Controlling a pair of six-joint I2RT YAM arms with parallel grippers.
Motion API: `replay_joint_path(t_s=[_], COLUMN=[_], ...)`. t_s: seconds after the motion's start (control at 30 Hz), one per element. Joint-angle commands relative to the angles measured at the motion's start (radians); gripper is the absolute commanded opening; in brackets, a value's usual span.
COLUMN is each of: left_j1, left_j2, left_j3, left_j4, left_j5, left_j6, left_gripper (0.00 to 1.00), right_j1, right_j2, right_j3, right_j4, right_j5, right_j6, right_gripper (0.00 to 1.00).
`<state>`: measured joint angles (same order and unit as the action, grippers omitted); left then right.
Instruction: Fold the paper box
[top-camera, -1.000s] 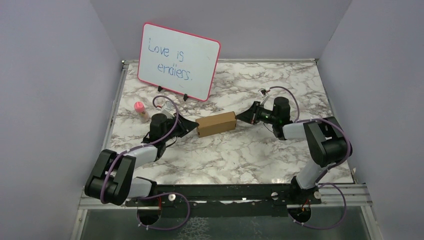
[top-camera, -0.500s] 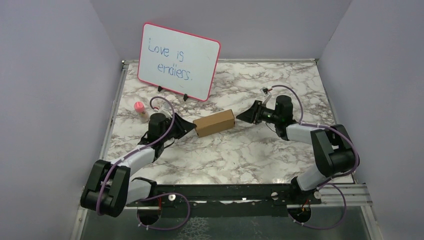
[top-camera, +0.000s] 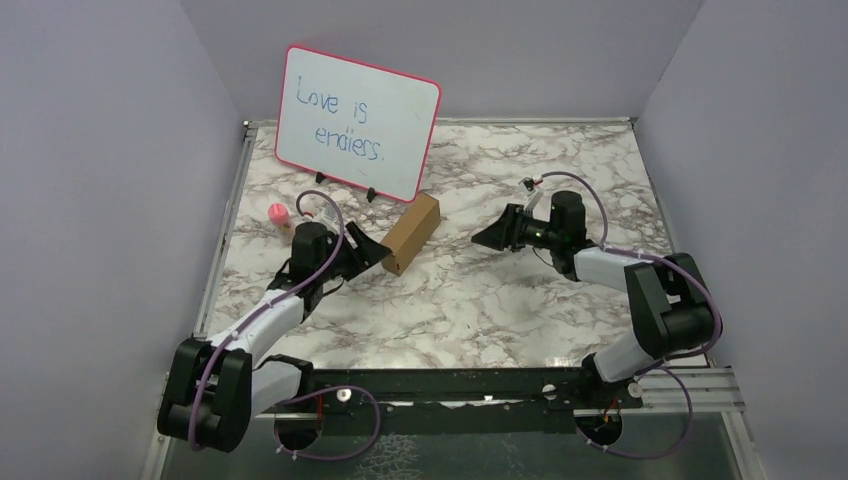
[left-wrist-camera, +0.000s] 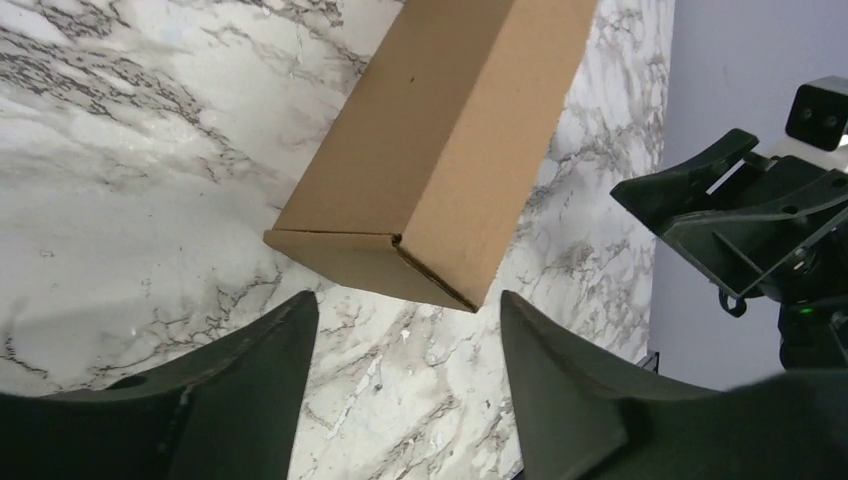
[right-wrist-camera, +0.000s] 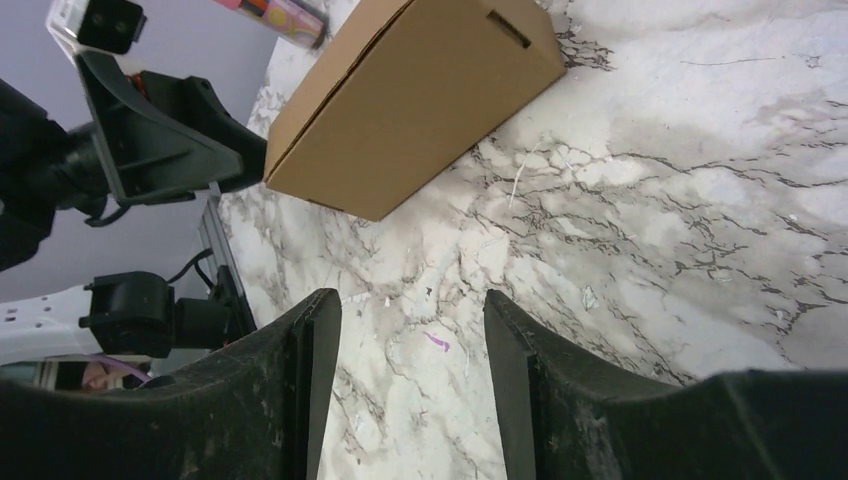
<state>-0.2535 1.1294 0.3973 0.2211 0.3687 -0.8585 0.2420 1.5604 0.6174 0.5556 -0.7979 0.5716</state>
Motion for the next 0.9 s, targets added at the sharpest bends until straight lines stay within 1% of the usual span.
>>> replay_joint_path(t_s=[0.0,0.07,0.1,0.13,0.2,0.37,0.43,0.53,0.67,0.77,0.87], left_j1=[0.032,0.041,0.044,0.045,0.047,0.028,-0.018,-0.103,-0.163,-0.184,-0.209], left_j2=[-0.062,-0.068,-0.068,-0.069,-0.064,0.019,0.063,0.124,0.199,0.279,0.385], left_j3=[0.084,0.119,0.129,0.148,0.178,0.304,0.362,0.442,0.522,0.579,0.664], left_j4=[-0.122,-0.164,-0.183,-0.199,-0.219,-0.385,-0.442,-0.495,-0.526,-0.532,-0.58], left_j5=[0.042,0.051,0.052,0.052,0.045,-0.005,-0.069,-0.166,-0.279,-0.277,-0.268], left_j6=[0.127,0.169,0.19,0.21,0.254,0.414,0.481,0.557,0.625,0.66,0.722], left_gripper=[0.78,0.92,0.97,0.99,0.99,0.98,0.96,0.96,0.96,0.94,0.91], right_j1=[-0.004,-0.004,-0.004,-0.004,-0.004,-0.004,-0.004,-0.004,-0.003,-0.004,-0.004], right_j2=[-0.065,-0.08,-0.088,-0.095,-0.106,-0.145,-0.162,-0.193,-0.216,-0.218,-0.232], right_j3=[0.016,0.008,0.004,0.001,-0.005,-0.035,-0.056,-0.085,-0.105,-0.113,-0.122], right_j4=[-0.072,-0.08,-0.081,-0.081,-0.082,-0.067,-0.043,-0.015,-0.006,0.007,0.013], right_j5=[0.03,0.041,0.045,0.047,0.054,0.083,0.106,0.131,0.152,0.158,0.164], right_j6=[-0.088,-0.104,-0.109,-0.113,-0.124,-0.138,-0.13,-0.126,-0.123,-0.116,-0.115], right_gripper=[0.61,0.62,0.63,0.63,0.64,0.66,0.66,0.68,0.72,0.75,0.77])
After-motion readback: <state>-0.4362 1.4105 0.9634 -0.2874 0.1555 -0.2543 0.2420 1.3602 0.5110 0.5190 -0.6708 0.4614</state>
